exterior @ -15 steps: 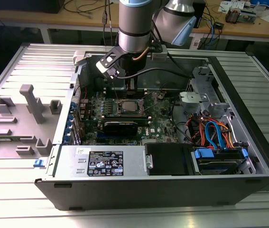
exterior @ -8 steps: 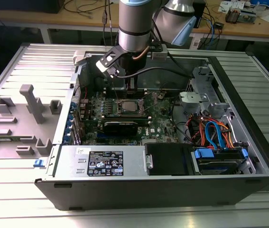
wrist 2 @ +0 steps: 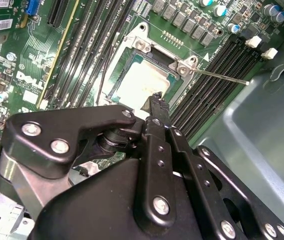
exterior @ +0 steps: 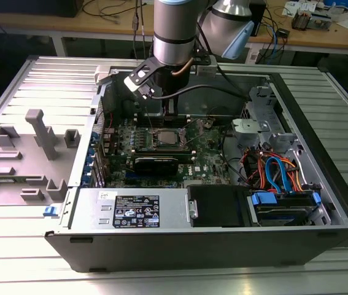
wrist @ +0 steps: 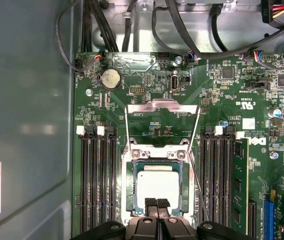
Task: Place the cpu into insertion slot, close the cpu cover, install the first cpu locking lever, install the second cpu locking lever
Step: 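Close the cpu cover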
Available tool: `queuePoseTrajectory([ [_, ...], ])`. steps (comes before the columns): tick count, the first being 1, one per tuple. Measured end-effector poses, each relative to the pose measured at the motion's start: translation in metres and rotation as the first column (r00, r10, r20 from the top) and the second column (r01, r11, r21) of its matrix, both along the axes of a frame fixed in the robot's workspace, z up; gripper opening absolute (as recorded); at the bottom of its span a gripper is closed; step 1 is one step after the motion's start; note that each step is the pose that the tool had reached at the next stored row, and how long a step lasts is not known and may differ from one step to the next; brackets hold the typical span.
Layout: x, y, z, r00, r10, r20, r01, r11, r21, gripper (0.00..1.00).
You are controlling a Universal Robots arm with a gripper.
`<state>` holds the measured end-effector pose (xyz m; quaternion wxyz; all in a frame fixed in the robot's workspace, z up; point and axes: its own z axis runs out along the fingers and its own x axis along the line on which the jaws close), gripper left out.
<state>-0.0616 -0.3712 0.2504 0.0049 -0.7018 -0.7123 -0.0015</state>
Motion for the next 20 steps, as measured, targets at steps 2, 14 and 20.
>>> queuePoseTrajectory([
  [2, 0.0, 0.0, 0.0002, 1.0, 0.0, -0.0001, 0.0, 1.0, -0.0002, 0.11],
  [14, 0.007, 0.0, 0.0003, 1.0, 0.0, -0.0001, 0.0, 1.0, -0.0002, 0.11],
  [20, 0.0071, 0.0, 0.0065, 1.0, 0.0, -0.0001, 0.0, 1.0, -0.0004, 0.11],
])
